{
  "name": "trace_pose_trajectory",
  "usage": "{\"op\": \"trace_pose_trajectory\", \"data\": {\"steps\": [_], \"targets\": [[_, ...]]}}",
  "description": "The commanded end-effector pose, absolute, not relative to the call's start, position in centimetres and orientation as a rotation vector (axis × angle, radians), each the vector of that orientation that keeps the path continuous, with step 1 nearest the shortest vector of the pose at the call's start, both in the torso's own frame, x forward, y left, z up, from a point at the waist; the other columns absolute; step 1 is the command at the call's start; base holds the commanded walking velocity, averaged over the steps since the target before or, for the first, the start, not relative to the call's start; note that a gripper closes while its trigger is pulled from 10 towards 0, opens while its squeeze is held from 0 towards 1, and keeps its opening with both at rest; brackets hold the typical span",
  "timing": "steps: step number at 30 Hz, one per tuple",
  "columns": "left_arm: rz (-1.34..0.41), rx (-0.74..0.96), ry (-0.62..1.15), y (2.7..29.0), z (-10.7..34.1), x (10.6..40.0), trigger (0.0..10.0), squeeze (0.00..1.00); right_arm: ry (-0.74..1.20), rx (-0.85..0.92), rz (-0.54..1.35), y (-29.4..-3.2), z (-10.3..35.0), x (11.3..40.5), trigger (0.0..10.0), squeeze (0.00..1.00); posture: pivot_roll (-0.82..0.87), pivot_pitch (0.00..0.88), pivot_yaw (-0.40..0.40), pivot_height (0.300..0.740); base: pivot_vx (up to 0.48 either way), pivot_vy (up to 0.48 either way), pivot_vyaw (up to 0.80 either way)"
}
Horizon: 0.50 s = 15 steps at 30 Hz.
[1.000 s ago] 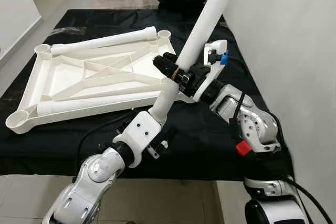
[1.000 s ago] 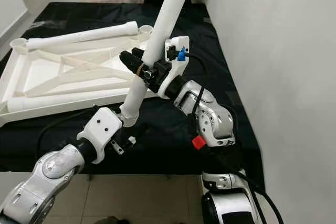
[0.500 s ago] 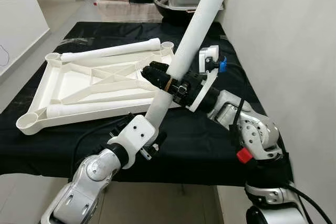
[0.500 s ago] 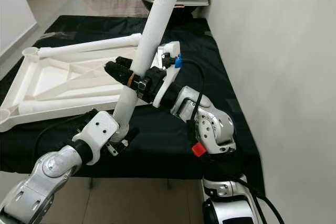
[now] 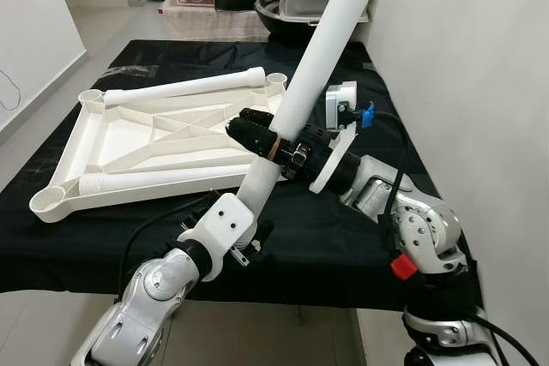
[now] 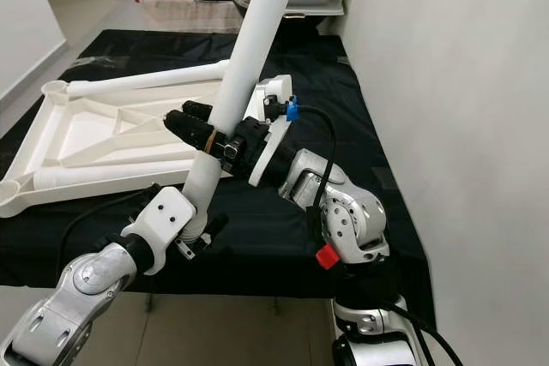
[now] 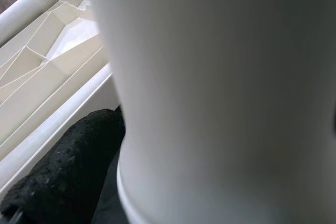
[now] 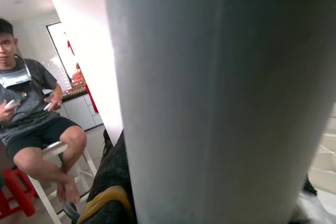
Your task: Building children table
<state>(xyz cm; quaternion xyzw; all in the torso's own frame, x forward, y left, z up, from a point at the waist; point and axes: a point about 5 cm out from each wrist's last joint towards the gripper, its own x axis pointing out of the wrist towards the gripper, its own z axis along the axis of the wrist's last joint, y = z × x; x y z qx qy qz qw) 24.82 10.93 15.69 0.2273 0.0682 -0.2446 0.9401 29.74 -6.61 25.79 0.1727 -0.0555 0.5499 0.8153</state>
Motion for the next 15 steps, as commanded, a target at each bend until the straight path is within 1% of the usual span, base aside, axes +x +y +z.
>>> {"op": "trace_pose_trajectory", "data": {"steps": [1,9,15], "targets": [[-0.487,0.447,0.148,10.95,15.45,24.84,10.0,0.00,-0.118,0.371,1.176,-6.09,25.62,29.53,10.0,0.00,0.09,0.039,-0.014,0.740,0.000,0.000,0.00],[-0.506,0.436,0.147,10.43,15.25,24.70,10.0,0.00,-0.144,0.385,1.134,-5.95,26.19,30.04,10.0,0.00,0.08,0.045,-0.014,0.740,0.000,0.000,0.00],[-0.457,0.437,0.133,11.00,15.46,25.19,10.0,0.00,-0.144,0.395,1.143,-5.80,26.20,29.78,10.0,0.00,0.08,0.046,-0.019,0.740,0.000,0.000,0.00]]}}
